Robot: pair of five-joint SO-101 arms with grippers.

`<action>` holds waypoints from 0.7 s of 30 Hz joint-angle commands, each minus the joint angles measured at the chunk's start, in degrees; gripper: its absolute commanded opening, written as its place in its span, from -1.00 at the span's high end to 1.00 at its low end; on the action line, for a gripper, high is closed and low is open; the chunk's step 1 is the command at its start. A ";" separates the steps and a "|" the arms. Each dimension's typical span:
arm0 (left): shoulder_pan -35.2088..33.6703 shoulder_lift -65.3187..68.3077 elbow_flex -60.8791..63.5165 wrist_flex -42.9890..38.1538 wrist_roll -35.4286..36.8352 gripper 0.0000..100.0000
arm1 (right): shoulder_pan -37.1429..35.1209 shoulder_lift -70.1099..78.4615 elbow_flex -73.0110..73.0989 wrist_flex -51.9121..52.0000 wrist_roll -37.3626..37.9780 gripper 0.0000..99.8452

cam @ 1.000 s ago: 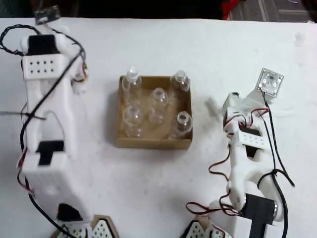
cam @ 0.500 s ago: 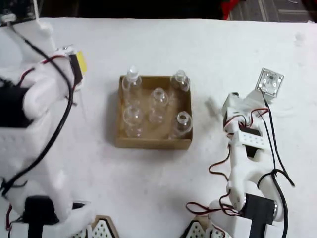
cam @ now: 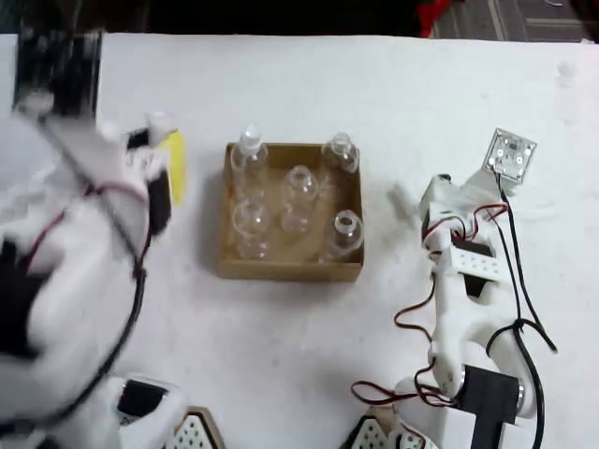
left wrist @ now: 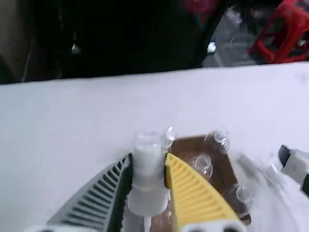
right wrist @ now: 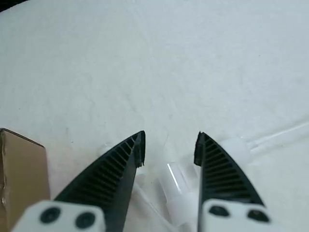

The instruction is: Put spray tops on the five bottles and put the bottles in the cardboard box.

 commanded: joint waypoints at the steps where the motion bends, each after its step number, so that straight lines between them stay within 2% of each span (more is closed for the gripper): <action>1: 2.77 -11.47 13.19 -11.78 -0.35 0.96 | -0.48 -0.22 -0.35 -1.27 0.79 0.70; 8: 2.95 -22.90 40.97 -40.97 -0.70 0.96 | -0.48 -0.22 -0.35 -1.27 0.79 0.70; 16: 3.03 -29.76 61.63 -75.25 -0.70 0.96 | -0.48 -0.22 -0.35 -1.27 0.79 0.70; 21: 3.12 -29.93 69.36 -86.59 -0.79 0.96 | -0.57 -0.13 -0.35 -1.36 0.79 0.70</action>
